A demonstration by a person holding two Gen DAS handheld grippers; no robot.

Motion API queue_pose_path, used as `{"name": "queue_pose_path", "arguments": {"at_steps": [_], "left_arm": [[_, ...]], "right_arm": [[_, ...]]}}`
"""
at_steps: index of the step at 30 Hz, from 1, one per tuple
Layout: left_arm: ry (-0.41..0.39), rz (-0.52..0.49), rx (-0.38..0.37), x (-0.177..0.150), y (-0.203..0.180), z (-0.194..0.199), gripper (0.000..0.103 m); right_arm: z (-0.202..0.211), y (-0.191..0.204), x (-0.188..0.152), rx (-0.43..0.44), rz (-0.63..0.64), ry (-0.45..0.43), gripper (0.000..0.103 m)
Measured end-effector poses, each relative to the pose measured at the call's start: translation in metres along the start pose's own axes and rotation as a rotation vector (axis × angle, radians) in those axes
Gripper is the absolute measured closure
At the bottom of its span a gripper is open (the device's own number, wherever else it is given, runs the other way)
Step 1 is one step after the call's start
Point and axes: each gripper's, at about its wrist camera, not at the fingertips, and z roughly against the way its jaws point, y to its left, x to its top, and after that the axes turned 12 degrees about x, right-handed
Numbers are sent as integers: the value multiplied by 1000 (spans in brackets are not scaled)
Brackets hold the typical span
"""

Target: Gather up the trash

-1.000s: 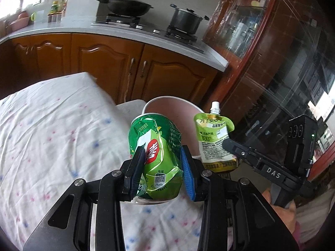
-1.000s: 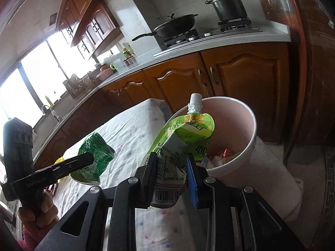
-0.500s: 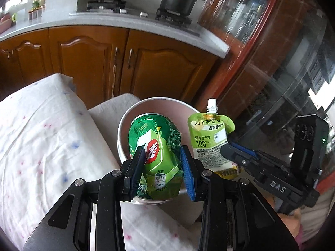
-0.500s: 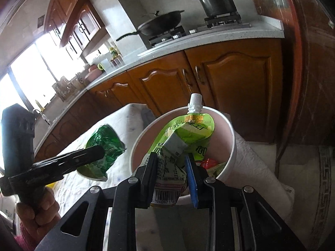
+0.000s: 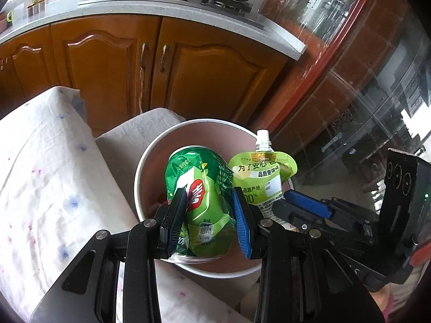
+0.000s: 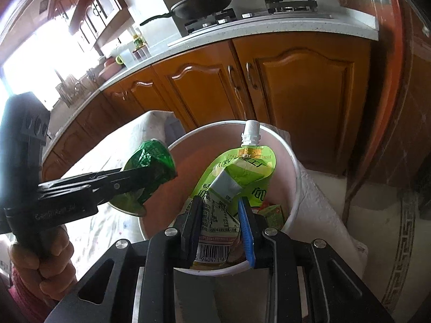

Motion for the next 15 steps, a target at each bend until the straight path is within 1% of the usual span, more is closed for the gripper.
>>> {"name": "queue_pose_path", "arguments": {"at_steps": [4,5,7,8,9,11,15], "left_arm": [[14,-10,2,1,-3,-5,69],[19,-10,-5,0,-3,-5,69],[21,-6,-11,0,-4,-4,68],[21,-5,-13,-1,-4,-3,64],[17,-2,-12,-1,-3,-1,58],[8,2,-10,-2,-1,1,56],[-2,7,-8,-5,2,8,56]], "right_arm": [[1,-2,2,-10,-3,2,75],[1,-3,2,-6,-9,3,72],[3,-4,2,-10,-22,-1,72],[3,-4,2,-12,-21,-2,71],[5,-3,2,-13,-22,-6,68],[7,-3,1,-8,-25,-12,61],[14,-2,-2,-4,-31,-29,61]]}}
